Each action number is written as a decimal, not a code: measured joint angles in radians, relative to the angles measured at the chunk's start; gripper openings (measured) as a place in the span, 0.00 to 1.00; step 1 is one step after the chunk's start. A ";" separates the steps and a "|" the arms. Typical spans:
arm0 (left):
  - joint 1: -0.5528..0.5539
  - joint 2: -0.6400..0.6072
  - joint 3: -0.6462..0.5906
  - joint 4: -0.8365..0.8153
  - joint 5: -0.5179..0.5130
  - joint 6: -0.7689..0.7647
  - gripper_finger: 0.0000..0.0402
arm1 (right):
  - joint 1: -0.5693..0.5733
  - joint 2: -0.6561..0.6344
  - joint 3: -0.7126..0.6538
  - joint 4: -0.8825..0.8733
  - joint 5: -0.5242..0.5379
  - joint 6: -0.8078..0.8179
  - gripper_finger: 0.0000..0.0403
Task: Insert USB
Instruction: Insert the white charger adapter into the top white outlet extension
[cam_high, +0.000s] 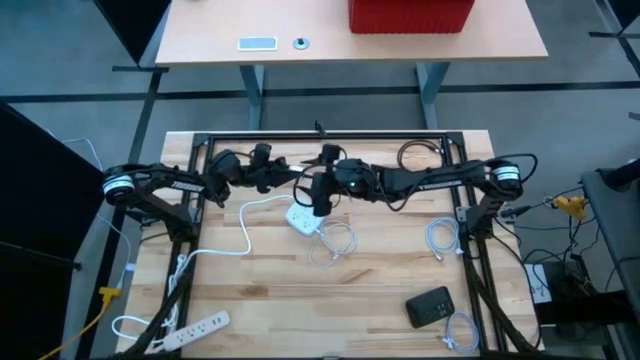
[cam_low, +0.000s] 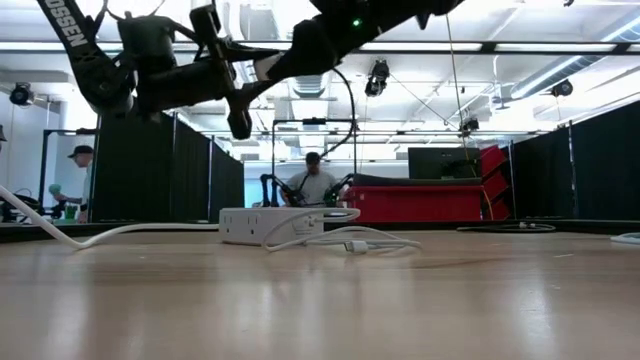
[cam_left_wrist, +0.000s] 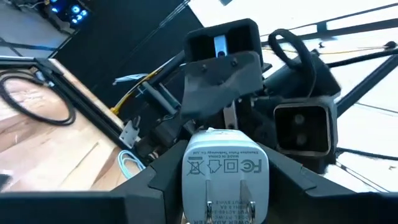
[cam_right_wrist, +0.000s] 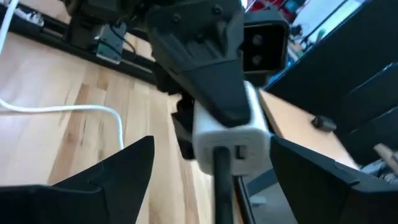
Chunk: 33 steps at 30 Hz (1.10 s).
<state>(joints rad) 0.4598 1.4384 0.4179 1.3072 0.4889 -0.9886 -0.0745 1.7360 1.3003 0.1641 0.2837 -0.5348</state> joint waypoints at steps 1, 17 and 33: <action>-0.004 0.000 0.000 0.004 0.002 0.000 0.36 | 0.000 0.004 0.000 0.018 0.000 -0.016 0.74; -0.033 0.000 -0.009 0.100 0.042 0.002 0.36 | 0.002 0.015 0.000 0.135 -0.059 -0.139 0.47; -0.034 -0.001 -0.027 0.086 0.063 0.059 0.36 | 0.024 0.005 -0.002 0.083 -0.063 -0.114 0.35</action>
<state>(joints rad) 0.4259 1.4376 0.3904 1.3937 0.5523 -0.9297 -0.0502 1.7414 1.2984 0.2471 0.2207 -0.6489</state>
